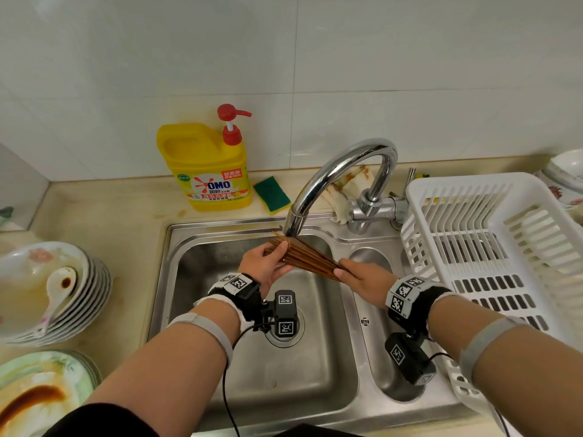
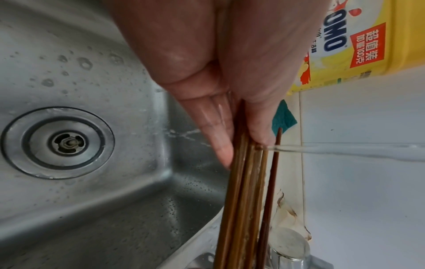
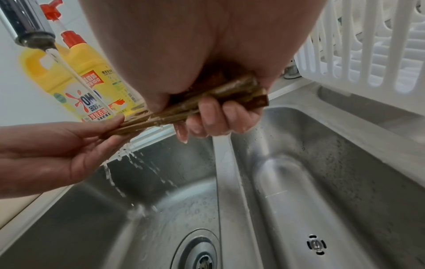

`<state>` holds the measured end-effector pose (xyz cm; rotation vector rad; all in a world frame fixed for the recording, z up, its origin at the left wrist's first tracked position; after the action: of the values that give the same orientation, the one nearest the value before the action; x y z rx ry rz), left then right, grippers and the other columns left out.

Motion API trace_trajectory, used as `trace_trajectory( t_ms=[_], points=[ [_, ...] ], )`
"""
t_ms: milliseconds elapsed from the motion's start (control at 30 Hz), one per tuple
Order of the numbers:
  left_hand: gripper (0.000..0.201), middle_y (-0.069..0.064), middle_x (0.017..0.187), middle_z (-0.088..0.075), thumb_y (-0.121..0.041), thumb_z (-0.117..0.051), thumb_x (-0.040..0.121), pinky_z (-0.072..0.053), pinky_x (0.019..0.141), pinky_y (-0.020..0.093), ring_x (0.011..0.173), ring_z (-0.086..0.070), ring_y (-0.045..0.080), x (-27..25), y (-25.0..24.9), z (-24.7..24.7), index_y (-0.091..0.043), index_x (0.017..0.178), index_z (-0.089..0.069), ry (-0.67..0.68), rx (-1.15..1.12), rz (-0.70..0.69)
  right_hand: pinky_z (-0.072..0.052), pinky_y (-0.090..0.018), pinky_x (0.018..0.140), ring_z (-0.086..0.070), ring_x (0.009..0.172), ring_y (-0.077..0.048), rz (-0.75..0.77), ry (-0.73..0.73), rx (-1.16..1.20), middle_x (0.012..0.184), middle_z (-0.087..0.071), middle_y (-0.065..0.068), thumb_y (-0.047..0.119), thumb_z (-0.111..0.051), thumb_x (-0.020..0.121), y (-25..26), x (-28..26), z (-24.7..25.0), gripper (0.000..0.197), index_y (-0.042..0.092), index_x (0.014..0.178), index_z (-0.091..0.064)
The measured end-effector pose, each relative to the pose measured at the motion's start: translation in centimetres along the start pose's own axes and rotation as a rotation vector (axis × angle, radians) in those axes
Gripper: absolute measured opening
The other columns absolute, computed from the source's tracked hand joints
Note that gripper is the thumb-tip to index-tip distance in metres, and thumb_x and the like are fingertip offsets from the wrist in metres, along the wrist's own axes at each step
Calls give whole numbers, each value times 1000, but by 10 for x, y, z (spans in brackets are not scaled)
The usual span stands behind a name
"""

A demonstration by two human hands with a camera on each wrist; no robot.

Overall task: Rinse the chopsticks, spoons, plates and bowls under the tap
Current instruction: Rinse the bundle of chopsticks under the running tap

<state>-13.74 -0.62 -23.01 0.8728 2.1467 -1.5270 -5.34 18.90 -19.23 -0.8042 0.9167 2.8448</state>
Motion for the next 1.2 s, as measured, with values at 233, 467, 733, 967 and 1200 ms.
trace_trajectory(
  t_ms=[233, 467, 733, 967, 1200],
  points=[
    [23, 19, 128, -67, -3, -55, 101, -60, 85, 25, 103, -72, 20, -12, 12, -24, 1, 122, -62, 166, -151, 118, -50, -33, 69, -61, 70, -21, 18, 30, 51, 82, -62, -10, 37, -37, 109, 4, -1, -11, 13, 28, 108, -47],
    [19, 12, 132, -67, -17, -48, 106, -56, 96, 39, 124, -64, 24, -25, 16, -41, -7, 114, -63, 300, -161, 147, -46, -18, 49, -56, 51, -12, -38, 115, 198, 68, -58, 0, 34, -38, 110, 16, -6, -27, 31, 12, 131, -47],
    [20, 15, 114, -75, -12, -59, 100, -62, 77, 31, 102, -74, 23, -15, 14, -29, -2, 117, -66, 184, -165, 90, -59, -35, 62, -67, 55, -17, -100, 171, 363, 70, -68, 0, 35, -35, 110, 28, -6, -36, 32, 14, 128, -52],
    [25, 17, 110, -75, -16, -65, 97, -62, 73, 31, 95, -75, 23, -12, 15, -24, 3, 114, -67, 136, -172, 38, -53, -33, 55, -59, 51, -21, -154, 143, 557, 67, -63, -5, 32, -38, 110, 27, -6, -44, 33, 4, 122, -50],
    [28, 18, 118, -73, -19, -60, 100, -62, 77, 31, 103, -74, 23, -9, 17, -24, 1, 119, -66, 152, -203, 29, -51, -30, 52, -55, 49, -17, -104, 135, 466, 66, -61, 0, 33, -43, 109, 31, -4, -43, 23, 12, 113, -51]
  ],
)
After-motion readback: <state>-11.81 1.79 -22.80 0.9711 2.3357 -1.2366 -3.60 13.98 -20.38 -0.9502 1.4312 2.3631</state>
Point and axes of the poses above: each hand's wrist, its own x-axis towards the middle knuckle, its own z-axis out of the back of the hand, y = z × x, the point moved 8 cm from there along x, towards the middle knuckle
